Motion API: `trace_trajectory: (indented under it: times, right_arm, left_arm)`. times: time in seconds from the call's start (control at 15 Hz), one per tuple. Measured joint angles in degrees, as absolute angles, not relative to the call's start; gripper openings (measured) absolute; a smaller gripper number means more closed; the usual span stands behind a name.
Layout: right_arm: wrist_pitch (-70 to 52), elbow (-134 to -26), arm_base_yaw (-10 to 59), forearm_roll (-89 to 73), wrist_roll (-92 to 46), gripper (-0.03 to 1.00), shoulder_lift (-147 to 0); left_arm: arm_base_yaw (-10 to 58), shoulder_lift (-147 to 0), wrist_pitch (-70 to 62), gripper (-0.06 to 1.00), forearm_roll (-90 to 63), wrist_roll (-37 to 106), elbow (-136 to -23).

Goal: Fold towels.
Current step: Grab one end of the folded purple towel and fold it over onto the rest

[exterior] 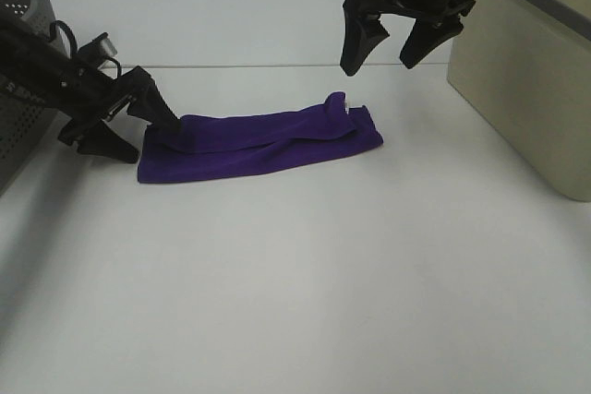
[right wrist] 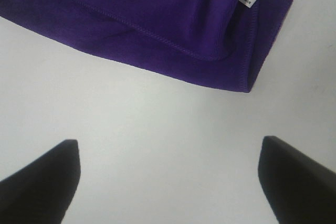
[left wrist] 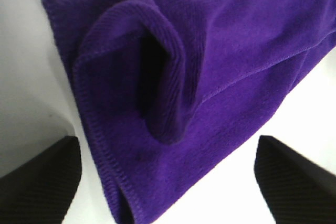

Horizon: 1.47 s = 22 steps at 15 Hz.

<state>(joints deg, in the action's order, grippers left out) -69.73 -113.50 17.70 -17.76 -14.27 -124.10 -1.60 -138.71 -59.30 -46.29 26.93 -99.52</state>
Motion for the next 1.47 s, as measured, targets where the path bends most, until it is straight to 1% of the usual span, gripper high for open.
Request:
trace_trajectory:
  times: [0.13, 0.2, 0.27, 0.33, 0.4, 0.47, 0.53, 0.73, 0.87, 1.07, 1.2, 1.33, 1.47]
  right_arm:
    - [-69.73, -113.5, 17.7, -17.76, -14.27, 0.89, -124.1]
    - [-69.73, -113.5, 17.7, -17.76, -14.27, 0.89, -124.1]
    - [-69.73, -113.5, 17.7, -17.76, -14.27, 0.89, -124.1]
    - [-69.73, -113.5, 17.7, -17.76, -14.27, 0.89, -124.1]
    - [-69.73, -113.5, 17.7, -17.76, -14.27, 0.89, -124.1]
    - [-69.73, -113.5, 17.7, -17.76, -14.21, 0.89, -123.99]
    - [-69.73, -113.5, 17.7, -17.76, -14.21, 0.89, -123.59]
    - [-69.79, -113.5, 17.7, -17.7, -13.81, 0.89, -121.75]
    - [-69.79, -113.5, 17.7, -17.42, -13.69, 0.89, -120.09]
    - [-69.84, -113.5, 17.7, -17.3, -11.46, 0.89, -115.79]
    - [-69.9, -113.5, 17.7, -17.3, -10.66, 0.89, -111.84]
    - [-69.96, -113.5, 17.7, -17.36, -10.54, 0.89, -109.78]
    - [-69.96, -113.5, 17.7, -17.36, -10.14, 0.89, -108.06]
  left_arm:
    - [-0.29, -139.11, -58.96, 0.81, -46.81, 26.07, -99.92]
    - [1.09, -139.23, -57.75, 0.79, -46.87, 24.92, -100.27]
    - [2.64, -139.57, -56.09, 0.73, -46.58, 23.61, -101.01]
    - [5.96, -140.55, -52.88, 0.47, -43.43, 20.51, -103.25]
    - [7.33, -141.35, -52.2, 0.26, -42.17, 20.0, -104.74]
    - [8.48, -141.98, -52.02, 0.09, -40.97, 19.77, -106.11]
    - [9.17, -142.38, -51.97, 0.05, -39.88, 19.71, -107.31]
    - [9.68, -142.95, -53.06, 0.05, -38.5, 19.54, -109.89]
    - [9.74, -143.07, -56.78, 0.05, -34.84, 19.37, -113.22]
    - [9.74, -143.07, -65.09, 0.05, -22.57, 15.18, -122.1]
    - [10.2, -143.07, -68.87, 0.05, -19.82, 12.55, -130.46]
    - [12.95, -143.07, -68.93, 0.05, -19.88, 12.26, -135.79]
    - [16.84, -143.18, -69.16, 0.05, -20.57, 12.26, -137.34]
